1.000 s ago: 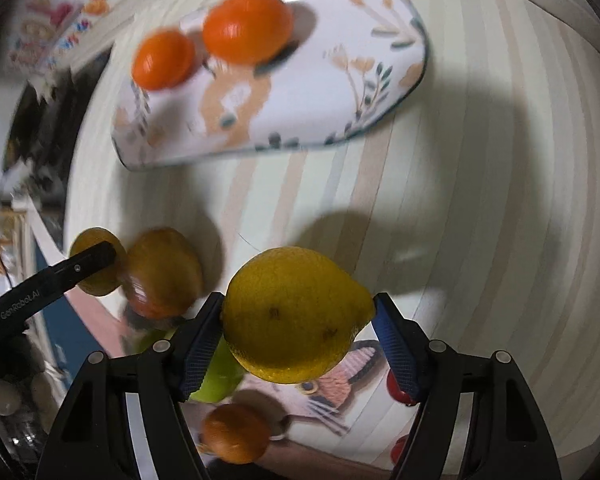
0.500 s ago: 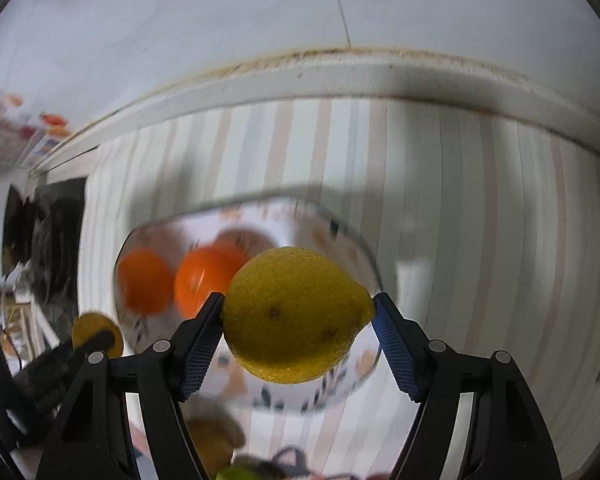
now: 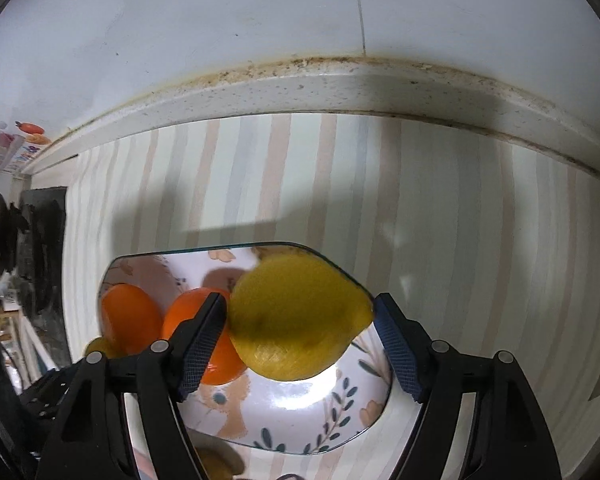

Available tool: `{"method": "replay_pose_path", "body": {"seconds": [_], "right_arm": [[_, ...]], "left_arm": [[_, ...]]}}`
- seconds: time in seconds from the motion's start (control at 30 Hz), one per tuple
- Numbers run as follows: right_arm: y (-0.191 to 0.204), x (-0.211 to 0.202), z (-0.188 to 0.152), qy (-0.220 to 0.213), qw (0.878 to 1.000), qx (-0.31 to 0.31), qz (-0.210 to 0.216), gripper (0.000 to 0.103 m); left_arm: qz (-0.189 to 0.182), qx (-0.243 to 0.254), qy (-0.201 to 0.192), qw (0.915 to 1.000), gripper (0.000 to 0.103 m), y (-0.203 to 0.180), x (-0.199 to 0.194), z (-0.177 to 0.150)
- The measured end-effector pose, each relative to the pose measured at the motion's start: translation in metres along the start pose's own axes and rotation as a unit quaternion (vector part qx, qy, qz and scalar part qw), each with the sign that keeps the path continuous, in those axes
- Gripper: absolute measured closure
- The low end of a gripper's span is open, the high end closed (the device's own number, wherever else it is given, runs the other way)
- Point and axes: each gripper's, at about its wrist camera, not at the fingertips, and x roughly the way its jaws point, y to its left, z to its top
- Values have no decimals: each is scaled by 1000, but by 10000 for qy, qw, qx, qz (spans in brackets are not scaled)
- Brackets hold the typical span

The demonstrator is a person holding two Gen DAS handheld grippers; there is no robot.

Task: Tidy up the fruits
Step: 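Place both lemons on the plate beside the oranges and release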

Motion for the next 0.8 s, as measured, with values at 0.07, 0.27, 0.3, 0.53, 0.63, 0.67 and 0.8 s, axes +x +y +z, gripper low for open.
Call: {"method": "replay_pose_path", "body": {"seconds": [0.07,0.27,0.3,0.53,0.63,0.67,0.8], "right_arm": [[-4,-5,3,5,10000,45,71,24],[-10,-21,-15,-219,9997,-81,92,15],[-10,-25,-20,-274,9995,-126,94,15],[3,-47,-65,-513,9971,-563,17,8],[16,-55,-90,-662,9940,-859,-138,8],[19,-59,-100,-718,9926,-965,-192,8],[25,-70,-133,-852,9882,-1231,-317,8]], "left_arm": [[2,-45,16,10000,46,1,-1,0],[-133,-221,-79,9996,43,-4,-2,0],[-123,-230,-133,9996,36,-1,-6,-3],[2,-266,-550,9981,14,1,-30,-21],[36,-278,-712,9971,14,1,-40,-37],[49,-278,-758,9967,14,1,-44,-41],[170,-305,-1003,9943,14,0,-60,-70]]}}
